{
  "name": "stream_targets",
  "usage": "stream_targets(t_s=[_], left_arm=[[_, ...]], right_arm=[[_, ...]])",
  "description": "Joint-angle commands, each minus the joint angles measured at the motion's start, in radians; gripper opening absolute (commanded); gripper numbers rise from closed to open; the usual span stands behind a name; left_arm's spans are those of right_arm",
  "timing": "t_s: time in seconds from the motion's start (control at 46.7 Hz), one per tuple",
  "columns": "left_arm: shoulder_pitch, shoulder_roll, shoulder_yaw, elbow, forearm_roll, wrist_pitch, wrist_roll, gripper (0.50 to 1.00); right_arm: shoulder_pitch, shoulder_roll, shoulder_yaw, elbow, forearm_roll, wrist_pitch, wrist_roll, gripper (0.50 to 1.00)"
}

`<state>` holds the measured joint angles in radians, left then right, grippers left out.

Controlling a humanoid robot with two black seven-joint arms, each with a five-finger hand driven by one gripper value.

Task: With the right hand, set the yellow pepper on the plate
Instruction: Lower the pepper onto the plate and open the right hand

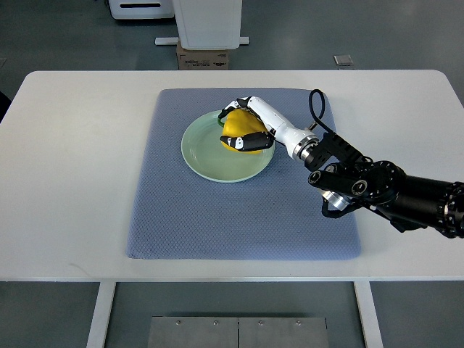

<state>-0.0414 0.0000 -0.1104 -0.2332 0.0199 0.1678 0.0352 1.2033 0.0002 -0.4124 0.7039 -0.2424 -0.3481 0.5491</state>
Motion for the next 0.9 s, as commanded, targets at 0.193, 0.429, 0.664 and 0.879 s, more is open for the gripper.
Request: stream_targets(t_s=[0.193, 0.429, 0.664, 0.879], left_arm=[[0.0, 0.0, 0.0, 0.0, 0.0, -0.001, 0.0, 1.0], [0.0, 0.0, 0.0, 0.0, 0.0, -0.001, 0.0, 1.0], [0.0, 0.0, 0.0, 0.0, 0.0, -0.001, 0.0, 1.0], [0.0, 0.0, 0.0, 0.0, 0.0, 0.001, 0.0, 1.0]], right_arm=[[-0.016, 0.0, -0.002, 0.002, 0.0, 0.006, -0.02, 0.5], [-0.033, 0.0, 0.02, 0.002, -0.001, 0.005, -0.014, 1.0], [-0.028, 0.0, 0.02, 0.003, -0.001, 0.005, -0.018, 1.0], [-0.037, 0.0, 0.108, 0.0, 0.0, 0.005, -0.021, 1.0]])
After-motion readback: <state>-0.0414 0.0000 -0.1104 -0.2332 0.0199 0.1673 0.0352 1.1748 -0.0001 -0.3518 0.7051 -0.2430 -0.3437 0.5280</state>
